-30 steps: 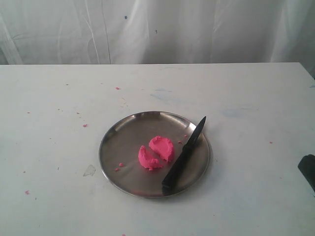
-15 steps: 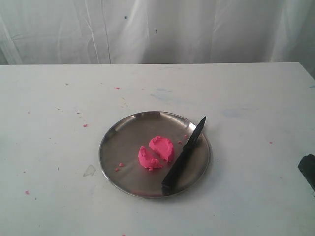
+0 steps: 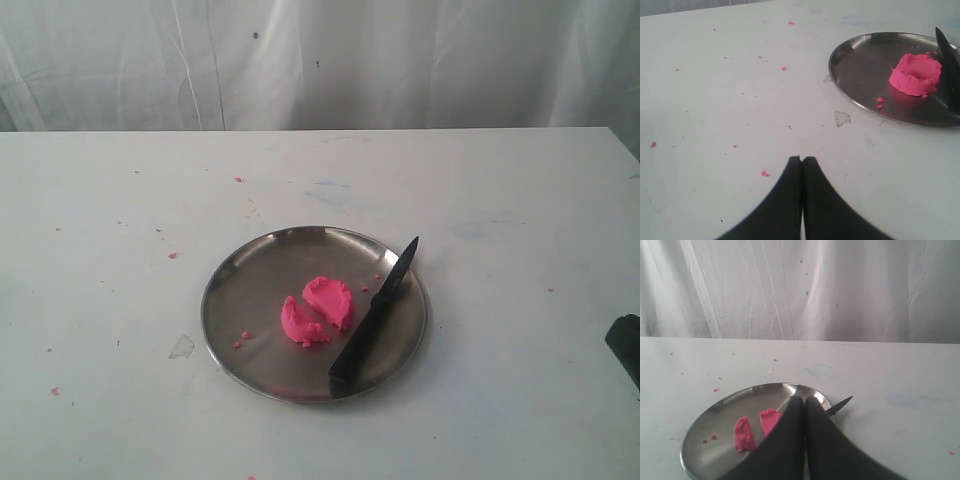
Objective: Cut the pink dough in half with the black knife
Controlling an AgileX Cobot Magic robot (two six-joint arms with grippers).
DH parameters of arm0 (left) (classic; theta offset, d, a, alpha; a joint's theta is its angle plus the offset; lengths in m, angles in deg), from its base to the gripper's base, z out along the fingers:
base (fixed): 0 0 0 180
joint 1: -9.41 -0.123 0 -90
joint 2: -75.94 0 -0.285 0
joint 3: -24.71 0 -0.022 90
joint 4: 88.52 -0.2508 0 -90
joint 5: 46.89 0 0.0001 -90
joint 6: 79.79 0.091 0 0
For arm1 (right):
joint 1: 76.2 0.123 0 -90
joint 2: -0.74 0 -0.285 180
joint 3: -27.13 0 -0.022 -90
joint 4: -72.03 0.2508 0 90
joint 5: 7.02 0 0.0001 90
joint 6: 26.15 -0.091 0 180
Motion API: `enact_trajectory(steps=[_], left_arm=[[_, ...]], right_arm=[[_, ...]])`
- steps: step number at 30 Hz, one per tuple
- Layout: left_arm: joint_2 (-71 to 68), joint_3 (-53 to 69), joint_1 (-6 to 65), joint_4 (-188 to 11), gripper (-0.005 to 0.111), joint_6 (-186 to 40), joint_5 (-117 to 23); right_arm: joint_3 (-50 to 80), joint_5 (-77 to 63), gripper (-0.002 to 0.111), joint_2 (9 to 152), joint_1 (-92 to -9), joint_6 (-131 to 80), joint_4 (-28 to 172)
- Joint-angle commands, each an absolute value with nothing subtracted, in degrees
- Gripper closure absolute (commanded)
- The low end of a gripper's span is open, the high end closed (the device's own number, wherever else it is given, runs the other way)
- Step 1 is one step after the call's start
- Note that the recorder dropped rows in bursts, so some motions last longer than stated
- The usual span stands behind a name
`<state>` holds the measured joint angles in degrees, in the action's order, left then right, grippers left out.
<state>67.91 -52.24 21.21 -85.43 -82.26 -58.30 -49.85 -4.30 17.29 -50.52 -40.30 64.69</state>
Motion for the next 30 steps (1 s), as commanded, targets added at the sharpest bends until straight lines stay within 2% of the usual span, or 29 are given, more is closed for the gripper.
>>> enact_trajectory(steps=[1,9,17,30], left_arm=[[68.15,-52.50,20.90,-84.91,0.107,-82.46,-58.61],[68.15,-52.50,19.44,-84.91,0.107,-82.46,-58.50],[68.15,-52.50,12.61,-84.91,0.107,-82.46,-58.50],[68.15,-52.50,12.09,-84.91,0.107,-82.46,-58.50]], right_arm=[[-50.09,-4.12,0.108,17.07,-50.88,-40.09,64.69],[-50.09,-4.24,0.108,17.07,-50.88,-40.09,64.69],[-50.09,-4.24,0.108,17.07,-50.88,-40.09,64.69],[-50.09,-4.20,0.108,17.07,-50.88,-40.09,64.69]])
